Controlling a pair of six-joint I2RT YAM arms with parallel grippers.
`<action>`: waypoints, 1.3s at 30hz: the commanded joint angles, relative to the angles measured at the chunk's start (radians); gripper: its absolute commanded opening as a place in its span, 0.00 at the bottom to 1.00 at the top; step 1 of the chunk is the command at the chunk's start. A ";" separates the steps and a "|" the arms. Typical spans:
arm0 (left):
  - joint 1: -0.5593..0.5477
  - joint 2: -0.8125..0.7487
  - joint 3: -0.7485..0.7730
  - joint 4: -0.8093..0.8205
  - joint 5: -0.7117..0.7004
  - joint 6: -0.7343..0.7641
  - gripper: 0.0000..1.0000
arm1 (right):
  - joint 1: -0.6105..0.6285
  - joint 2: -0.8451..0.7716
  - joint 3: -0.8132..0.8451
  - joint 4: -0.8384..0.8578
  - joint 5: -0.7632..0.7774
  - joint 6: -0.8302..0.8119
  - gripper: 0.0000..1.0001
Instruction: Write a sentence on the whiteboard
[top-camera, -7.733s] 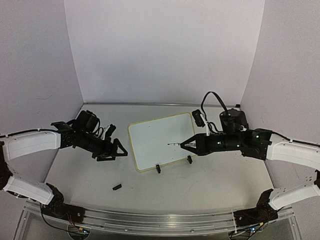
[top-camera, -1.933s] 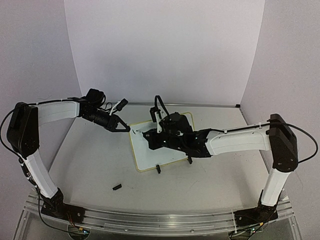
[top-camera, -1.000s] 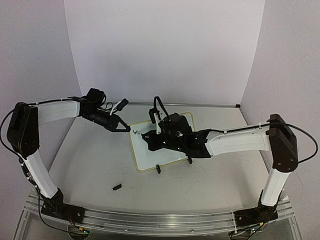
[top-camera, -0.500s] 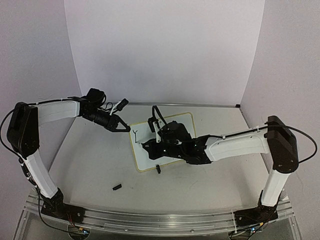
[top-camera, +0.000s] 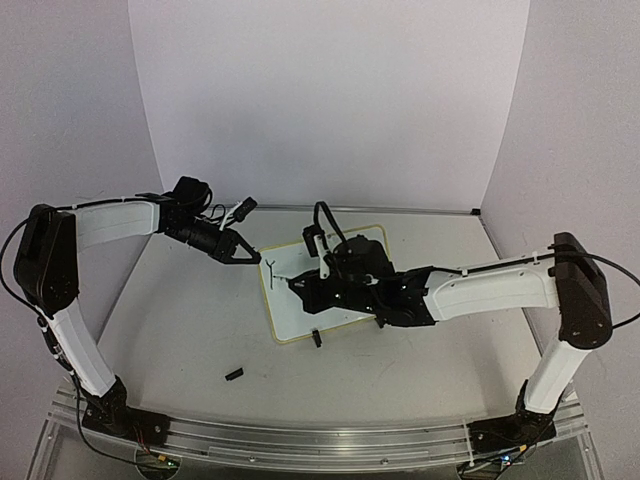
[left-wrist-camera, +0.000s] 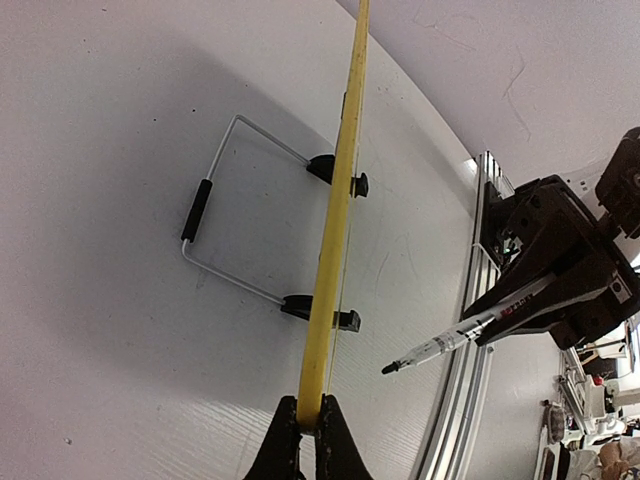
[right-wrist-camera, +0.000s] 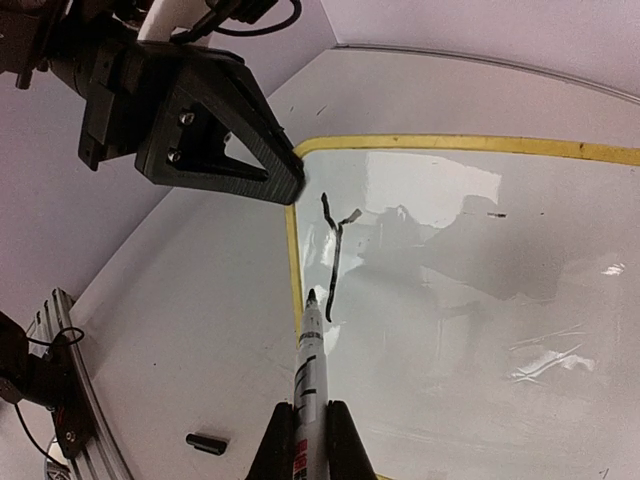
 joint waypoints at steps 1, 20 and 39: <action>-0.008 0.013 0.040 -0.006 -0.010 0.034 0.00 | 0.002 -0.014 0.033 0.012 0.050 -0.013 0.00; -0.008 0.015 0.042 -0.010 -0.009 0.037 0.00 | -0.012 0.053 0.086 -0.001 0.102 -0.018 0.00; -0.009 0.014 0.043 -0.013 -0.009 0.040 0.00 | -0.017 0.075 0.079 -0.005 0.033 -0.036 0.00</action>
